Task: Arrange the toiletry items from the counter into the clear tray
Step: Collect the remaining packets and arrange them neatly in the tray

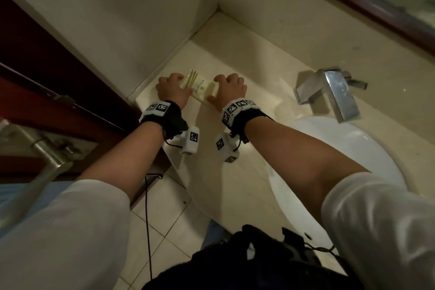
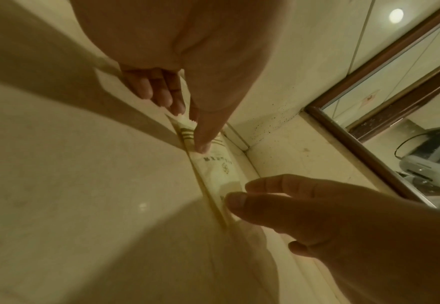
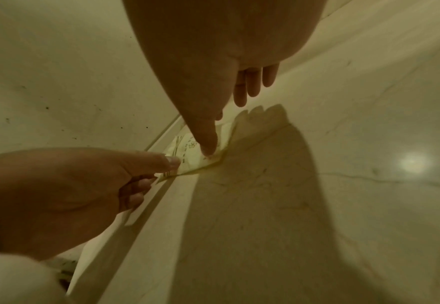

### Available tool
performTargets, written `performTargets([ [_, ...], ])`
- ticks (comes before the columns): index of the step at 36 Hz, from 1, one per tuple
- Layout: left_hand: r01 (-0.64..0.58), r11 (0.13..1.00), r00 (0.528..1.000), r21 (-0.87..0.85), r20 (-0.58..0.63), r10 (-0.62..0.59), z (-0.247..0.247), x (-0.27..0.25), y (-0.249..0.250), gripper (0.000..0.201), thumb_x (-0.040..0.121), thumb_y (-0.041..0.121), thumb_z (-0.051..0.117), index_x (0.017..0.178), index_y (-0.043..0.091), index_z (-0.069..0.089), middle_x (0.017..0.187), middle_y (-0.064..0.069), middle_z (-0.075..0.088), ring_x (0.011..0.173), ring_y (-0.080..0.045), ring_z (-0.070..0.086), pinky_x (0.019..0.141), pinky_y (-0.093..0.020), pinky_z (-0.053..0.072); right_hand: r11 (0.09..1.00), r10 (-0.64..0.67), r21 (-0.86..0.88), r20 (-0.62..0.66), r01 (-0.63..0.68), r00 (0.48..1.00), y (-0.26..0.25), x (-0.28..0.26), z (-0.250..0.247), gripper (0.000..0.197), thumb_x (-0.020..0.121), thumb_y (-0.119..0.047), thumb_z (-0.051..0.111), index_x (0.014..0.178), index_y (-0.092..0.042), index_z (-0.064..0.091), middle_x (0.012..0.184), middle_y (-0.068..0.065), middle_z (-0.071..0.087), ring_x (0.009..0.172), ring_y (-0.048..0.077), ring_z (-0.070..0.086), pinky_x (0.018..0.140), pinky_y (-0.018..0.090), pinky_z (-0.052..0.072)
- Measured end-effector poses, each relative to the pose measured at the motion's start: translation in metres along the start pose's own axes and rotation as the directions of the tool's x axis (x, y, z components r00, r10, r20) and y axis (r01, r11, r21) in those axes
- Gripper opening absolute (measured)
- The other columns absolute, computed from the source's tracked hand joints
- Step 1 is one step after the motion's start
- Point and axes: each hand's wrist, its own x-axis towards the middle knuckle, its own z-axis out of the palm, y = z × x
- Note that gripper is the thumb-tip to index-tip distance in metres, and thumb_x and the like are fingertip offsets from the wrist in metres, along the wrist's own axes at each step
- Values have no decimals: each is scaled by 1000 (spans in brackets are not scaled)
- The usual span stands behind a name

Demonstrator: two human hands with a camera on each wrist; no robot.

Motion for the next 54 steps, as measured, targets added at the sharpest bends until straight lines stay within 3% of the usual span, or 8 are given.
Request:
performTargets([
  [15,-88,975,994,-205,50,100,-16,-18,15,24,81,30,67,101,16,61,92,4,60,91,-18,54,83,-33,47,965,4,264,4,-5,1000,9,-2,-5,23,87,-25,59,107,-15,57,112,7,60,106,28,50,84,34,38],
  [23,-73,920,922,-385,326,210,-12,-57,36,28,87,21,63,114,11,64,100,-8,63,88,-18,55,78,-28,46,506,182,847,80,-164,980,56,-47,-14,17,81,-12,66,76,-24,55,87,8,66,81,27,66,68,39,54],
  [31,106,908,755,-406,627,192,38,-124,79,33,88,8,61,119,11,51,88,-9,56,86,-25,60,83,-39,50,205,384,949,145,-238,912,135,-127,-18,17,84,-3,64,86,-17,54,83,8,62,84,29,62,70,41,54],
  [36,5,936,625,-353,732,273,80,-176,115,23,88,10,60,96,31,56,91,-11,58,88,-27,60,81,-40,51,218,503,952,79,-214,861,191,-189,-26,21,86,-9,63,91,-26,53,108,27,58,99,40,62,65,41,59],
  [41,-114,927,584,-357,731,353,128,-239,156,15,93,16,53,106,18,59,89,-4,61,71,-15,56,64,-23,47,274,596,942,-7,-195,803,255,-257,-38,19,87,-8,61,97,-23,55,111,18,53,100,34,60,50,31,57],
  [45,-187,921,521,-341,760,388,166,-294,184,12,90,11,58,101,14,60,86,-6,62,67,-14,58,61,-22,50,305,682,928,-57,-213,729,306,-310,-40,19,86,-10,62,98,-23,55,90,3,55,95,35,62,63,43,60],
  [49,-267,903,450,-336,786,425,211,-353,214,6,86,11,63,91,13,59,89,-11,62,67,-15,59,55,-19,51,271,756,936,-65,-222,652,358,-366,-43,25,87,-12,62,88,-35,52,106,21,60,94,37,64,63,41,59],
  [54,-298,898,383,-325,821,424,260,-429,247,6,88,12,62,84,14,58,80,-5,62,68,-15,58,63,-24,51,334,817,911,-153,-241,556,418,-433,-52,21,85,-13,56,93,-33,56,97,13,65,84,29,66,71,46,58],
])
